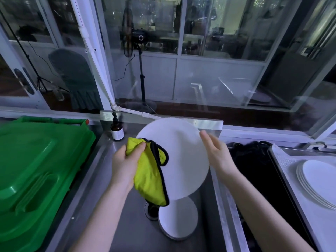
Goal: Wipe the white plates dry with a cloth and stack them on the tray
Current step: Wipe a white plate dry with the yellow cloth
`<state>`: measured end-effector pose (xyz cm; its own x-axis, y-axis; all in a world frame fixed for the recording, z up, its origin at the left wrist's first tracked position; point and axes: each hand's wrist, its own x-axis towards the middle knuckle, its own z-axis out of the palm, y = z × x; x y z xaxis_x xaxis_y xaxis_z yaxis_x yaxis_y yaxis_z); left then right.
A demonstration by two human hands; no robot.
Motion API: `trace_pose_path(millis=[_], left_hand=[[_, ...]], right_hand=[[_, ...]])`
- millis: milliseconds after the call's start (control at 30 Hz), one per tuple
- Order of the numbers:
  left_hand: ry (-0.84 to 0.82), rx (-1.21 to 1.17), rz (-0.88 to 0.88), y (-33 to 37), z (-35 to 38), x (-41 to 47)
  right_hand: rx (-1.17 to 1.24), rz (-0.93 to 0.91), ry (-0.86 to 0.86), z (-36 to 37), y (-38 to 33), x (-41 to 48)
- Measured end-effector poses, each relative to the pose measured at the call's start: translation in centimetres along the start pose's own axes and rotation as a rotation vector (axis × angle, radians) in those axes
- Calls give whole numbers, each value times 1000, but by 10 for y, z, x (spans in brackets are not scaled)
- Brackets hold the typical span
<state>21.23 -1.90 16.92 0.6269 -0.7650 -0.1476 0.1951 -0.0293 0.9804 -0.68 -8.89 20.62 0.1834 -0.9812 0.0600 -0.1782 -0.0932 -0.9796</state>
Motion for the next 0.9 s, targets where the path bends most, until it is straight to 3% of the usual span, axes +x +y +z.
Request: trace_pose_path(millis=[167, 267, 333, 433, 567, 667, 733, 800, 900], left_hand=[[-403, 439, 414, 27, 10, 4], [-494, 469, 463, 27, 16, 4], [-438, 391, 374, 18, 16, 2], [-252, 166, 141, -4, 10, -3], [122, -164, -122, -36, 21, -17], [310, -214, -175, -39, 33, -22], [284, -193, -190, -34, 30, -17], [223, -209, -210, -27, 21, -9], [188, -187, -211, -14, 8, 3]], right_hand=[[-690, -207, -376, -3, -31, 22], [-683, -251, -398, 5, -24, 20], [-594, -296, -341, 5, -19, 19], [-482, -167, -189, -3, -13, 25], [-200, 27, 218, 7, 4, 19], [79, 215, 519, 39, 26, -3], [196, 276, 492, 43, 41, -12], [156, 234, 290, 33, 42, -19], [-214, -127, 83, 6, 30, -28]])
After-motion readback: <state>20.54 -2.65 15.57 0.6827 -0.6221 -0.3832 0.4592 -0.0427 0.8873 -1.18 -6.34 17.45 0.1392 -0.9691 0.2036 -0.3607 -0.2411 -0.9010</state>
